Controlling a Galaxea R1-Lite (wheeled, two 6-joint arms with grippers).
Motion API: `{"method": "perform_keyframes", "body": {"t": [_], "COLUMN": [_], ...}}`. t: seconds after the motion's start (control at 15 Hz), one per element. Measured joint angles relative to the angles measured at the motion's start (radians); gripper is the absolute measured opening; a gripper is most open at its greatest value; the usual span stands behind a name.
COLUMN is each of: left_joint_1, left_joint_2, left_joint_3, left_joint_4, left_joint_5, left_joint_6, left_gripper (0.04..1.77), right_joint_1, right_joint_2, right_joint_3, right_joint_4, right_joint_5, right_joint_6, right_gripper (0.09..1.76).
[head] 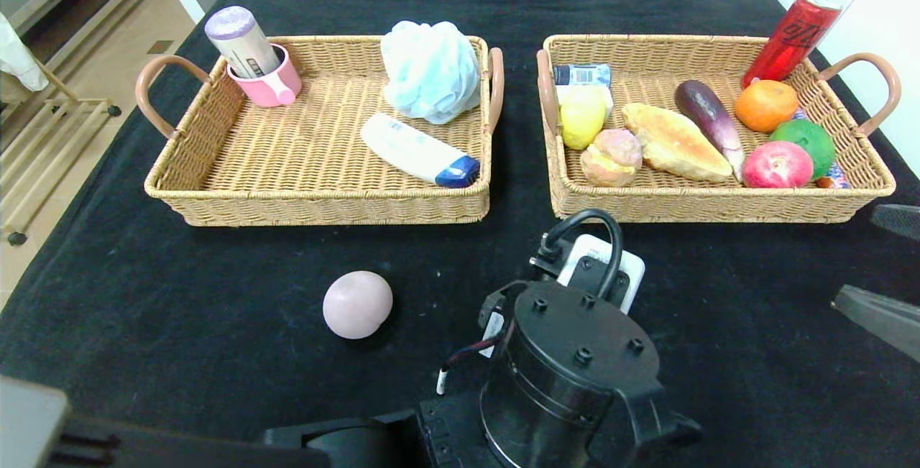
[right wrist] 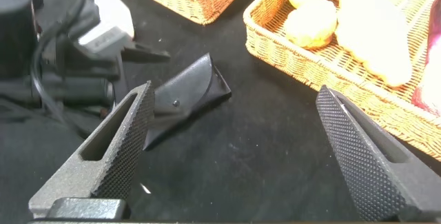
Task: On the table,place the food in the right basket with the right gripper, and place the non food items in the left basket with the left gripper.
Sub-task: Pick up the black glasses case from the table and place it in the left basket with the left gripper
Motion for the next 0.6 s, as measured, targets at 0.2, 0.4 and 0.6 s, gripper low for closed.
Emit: {"method": "perform_keyframes", "body": {"t": [0.2,0.4,0.6], "left_joint_1": [0.002,0.004,0.003], "left_joint_2": [0.036,0.071,0.096], "left_joint_3": [0.000,0.000,0.000], "left_joint_4": [-0.038,-0.064,-0.067], "left_joint_5": [0.028,0.036,0.039], "left_joint_6": [-0.004,-0.004,-0.004], "left_gripper": [1.72,1.72,1.72], "right_joint_1": [0.000,0.000,0.000], "right_joint_2": [0.001,0.000,0.000], "right_joint_3": [0.001,0.001,0.000], "right_joint_4": [0.000,0.000,0.000], "right_joint_5": [0.000,0.000,0.000], "right_joint_6": [0.000,0.000,0.000], "right_gripper": [1.71,1.71,1.71]}}
